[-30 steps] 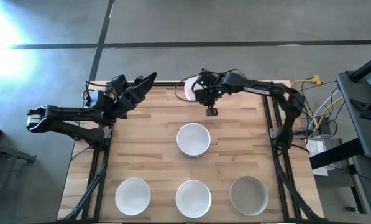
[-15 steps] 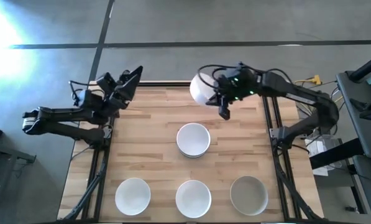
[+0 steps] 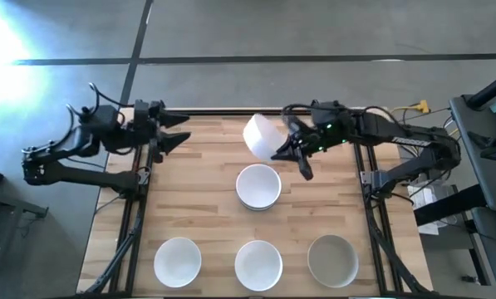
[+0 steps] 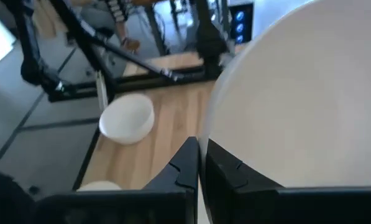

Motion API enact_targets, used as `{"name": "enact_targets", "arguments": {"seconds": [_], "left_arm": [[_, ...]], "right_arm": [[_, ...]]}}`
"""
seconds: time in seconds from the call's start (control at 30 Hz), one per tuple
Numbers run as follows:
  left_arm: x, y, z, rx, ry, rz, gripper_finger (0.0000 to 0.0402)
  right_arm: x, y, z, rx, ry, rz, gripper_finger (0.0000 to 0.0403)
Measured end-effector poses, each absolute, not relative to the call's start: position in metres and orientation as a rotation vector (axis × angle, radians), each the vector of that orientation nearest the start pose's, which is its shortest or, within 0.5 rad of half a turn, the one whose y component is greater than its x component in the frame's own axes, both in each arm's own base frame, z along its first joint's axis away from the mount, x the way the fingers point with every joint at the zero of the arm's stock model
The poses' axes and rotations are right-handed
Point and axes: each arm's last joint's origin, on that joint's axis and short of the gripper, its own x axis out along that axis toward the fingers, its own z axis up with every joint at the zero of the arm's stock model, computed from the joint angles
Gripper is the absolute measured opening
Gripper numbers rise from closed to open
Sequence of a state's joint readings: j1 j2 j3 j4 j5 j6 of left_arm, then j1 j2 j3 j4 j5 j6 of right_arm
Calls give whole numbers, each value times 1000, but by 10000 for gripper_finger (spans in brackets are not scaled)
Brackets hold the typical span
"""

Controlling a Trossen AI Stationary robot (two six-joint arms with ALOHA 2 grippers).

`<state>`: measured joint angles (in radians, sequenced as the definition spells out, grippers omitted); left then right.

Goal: Nest bowls inside each other
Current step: Stack the white bowl on top of the white bowl

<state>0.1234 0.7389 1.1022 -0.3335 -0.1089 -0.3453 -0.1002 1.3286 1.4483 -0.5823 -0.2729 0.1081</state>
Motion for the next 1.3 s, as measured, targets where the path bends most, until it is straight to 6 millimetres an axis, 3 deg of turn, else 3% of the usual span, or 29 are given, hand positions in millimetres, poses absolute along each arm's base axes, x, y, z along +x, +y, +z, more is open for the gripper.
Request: {"name": "enact_targets", "arguments": {"seconds": [0.2,0.47,0.7,1.0,1.3], "left_arm": [[120,18,443,-232,5,241,306],[121,19,431,-226,96,271,306],[124,19,424,-226,122,276,306],[127,19,422,-251,132,236,306],[125,16,423,-322,128,181,306]], "right_arm": [[304,-1,384,195,560,236,9],[338,28,361,122,702,267,9],[353,51,337,-51,960,166,9],[374,81,314,-118,1072,188,9],[380,86,294,-157,1158,144,9]]}}
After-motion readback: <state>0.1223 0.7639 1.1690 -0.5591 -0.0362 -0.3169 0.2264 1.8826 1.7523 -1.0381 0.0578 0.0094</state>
